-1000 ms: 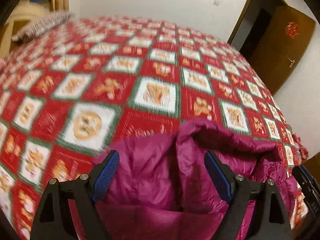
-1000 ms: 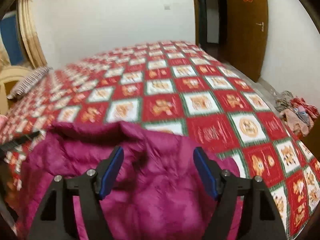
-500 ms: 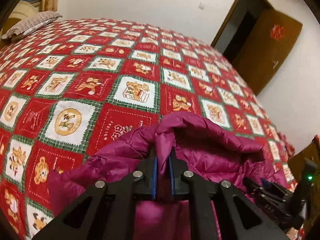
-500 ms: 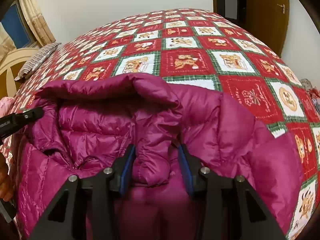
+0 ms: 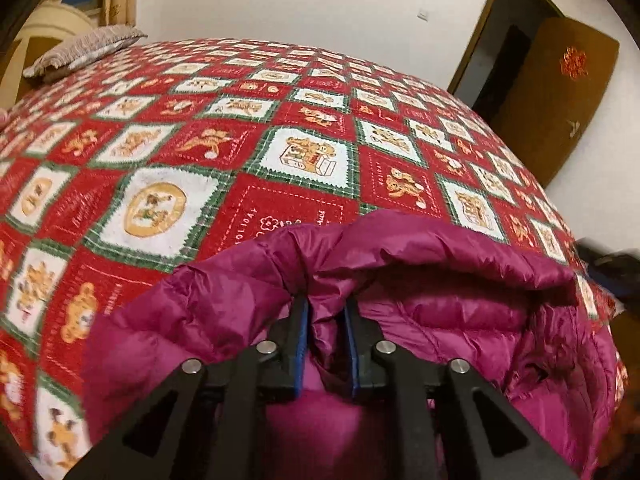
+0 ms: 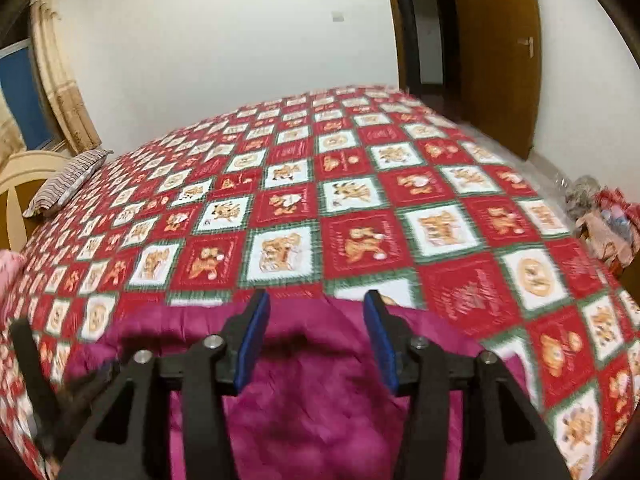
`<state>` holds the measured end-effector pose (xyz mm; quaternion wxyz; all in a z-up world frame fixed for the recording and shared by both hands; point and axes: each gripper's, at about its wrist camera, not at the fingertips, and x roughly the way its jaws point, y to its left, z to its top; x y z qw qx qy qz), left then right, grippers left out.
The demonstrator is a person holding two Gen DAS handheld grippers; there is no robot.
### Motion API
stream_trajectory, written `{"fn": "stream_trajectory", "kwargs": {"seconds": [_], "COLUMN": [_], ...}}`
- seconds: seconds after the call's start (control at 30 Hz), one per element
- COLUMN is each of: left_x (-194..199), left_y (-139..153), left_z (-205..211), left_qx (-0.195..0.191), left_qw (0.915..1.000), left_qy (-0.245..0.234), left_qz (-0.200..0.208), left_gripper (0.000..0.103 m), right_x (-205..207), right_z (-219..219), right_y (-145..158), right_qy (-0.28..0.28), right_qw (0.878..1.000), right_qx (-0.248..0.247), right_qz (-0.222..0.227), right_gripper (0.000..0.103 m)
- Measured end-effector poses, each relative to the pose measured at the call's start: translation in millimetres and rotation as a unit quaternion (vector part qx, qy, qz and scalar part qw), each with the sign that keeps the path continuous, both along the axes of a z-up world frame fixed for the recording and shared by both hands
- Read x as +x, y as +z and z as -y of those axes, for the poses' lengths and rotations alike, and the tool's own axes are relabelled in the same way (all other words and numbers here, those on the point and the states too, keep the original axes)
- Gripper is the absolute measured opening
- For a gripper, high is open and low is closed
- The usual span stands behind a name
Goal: Fold large clothes
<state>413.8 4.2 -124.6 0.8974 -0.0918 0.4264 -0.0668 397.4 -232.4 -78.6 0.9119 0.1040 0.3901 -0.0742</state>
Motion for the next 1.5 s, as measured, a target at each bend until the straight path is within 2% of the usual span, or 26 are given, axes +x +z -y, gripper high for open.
{"fn": "stream_trajectory", "kwargs": {"seconds": [0.1, 0.13, 0.17, 0.2, 0.3, 0.37, 0.43, 0.53, 0.63, 0.67, 0.7, 0.77, 0.87, 0.93, 1.2, 1.33, 1.5], "left_x": [-12.1, -16.0, -23.3, -28.2, -30.1, -14.5, 2.7, 32.7, 45.5, 44.0, 39.7, 40.8, 44.1, 42.8, 40.4, 40.5, 40.6], "left_y": [16.1, 19.9, 28.7, 36.2, 59.2, 72.5, 74.5, 52.4, 4.7, -12.4, -16.5, -16.3, -17.5, -17.5, -18.3, -18.7, -18.0], "left_z": [-7.9, -9.1, -10.8, -10.8, -4.3, 11.7, 24.4, 48.2, 49.1, 40.1, 31.1, 28.5, 38.4, 42.7, 46.4, 46.8, 48.3], "left_qx": [0.02, 0.021, 0.023, 0.027, 0.026, 0.024, 0.031, 0.067, 0.078, 0.055, 0.026, 0.017, 0.054, 0.065, 0.085, 0.083, 0.09], "left_qw": [0.9997, 0.9996, 0.9994, 0.999, 0.9974, 0.9958, 0.9958, 0.9958, 0.9968, 0.9984, 0.9996, 0.9998, 0.9985, 0.9978, 0.9963, 0.9964, 0.9959], "left_qy": [-0.013, -0.016, -0.02, -0.022, -0.031, -0.041, -0.03, -0.02, -0.015, -0.011, -0.005, 0.0, 0.0, -0.001, -0.002, -0.002, -0.003], "left_qz": [0.008, 0.011, 0.019, 0.027, 0.059, 0.078, 0.08, 0.058, -0.004, -0.011, 0.005, 0.009, 0.01, 0.011, 0.015, 0.016, 0.015], "left_gripper": [0.028, 0.033, 0.035, 0.038, 0.041, 0.045, 0.048, 0.048, 0.048, 0.048, 0.048, 0.048, 0.049, 0.05, 0.052, 0.052, 0.053], "right_x": [17.2, 14.1, 5.4, 2.6, 0.5, 0.5, 0.3, -0.4, -5.5, -5.5, -5.5, -5.3, -4.9, -5.0, -2.9, -11.4, -12.4], "right_z": [1.9, -1.6, -9.8, -14.6, -13.2, -14.8, -17.8, -19.4, -18.9, -19.0, -18.3, -17.6, -18.1, -19.0, -17.7, -12.0, -14.0], "right_y": [-60.4, -68.5, -67.2, -69.7, -69.6, -70.5, -70.1, -70.7, -70.1, -70.3, -70.3, -70.8, -70.8, -70.7, -70.3, -65.9, -71.8], "right_qy": [-0.008, 0.001, 0.021, 0.037, 0.037, 0.037, 0.036, 0.038, 0.04, 0.041, 0.042, 0.043, 0.042, 0.041, 0.043, 0.049, 0.062], "right_qw": [0.994, 0.994, 0.997, 0.996, 0.996, 0.996, 0.996, 0.996, 0.996, 0.996, 0.996, 0.996, 0.996, 0.996, 0.996, 0.995, 0.992], "right_qx": [0.025, 0.014, -0.026, -0.047, -0.045, -0.05, -0.058, -0.058, -0.061, -0.06, -0.058, -0.054, -0.055, -0.059, -0.061, -0.064, -0.087], "right_qz": [-0.111, -0.11, -0.073, -0.071, -0.061, -0.059, -0.059, -0.058, -0.055, -0.053, -0.052, -0.051, -0.049, -0.049, -0.056, -0.064, -0.072], "right_gripper": [0.057, 0.058, 0.059, 0.063, 0.063, 0.064, 0.064, 0.064, 0.064, 0.064, 0.065, 0.067, 0.068, 0.068, 0.071, 0.069, 0.071]}}
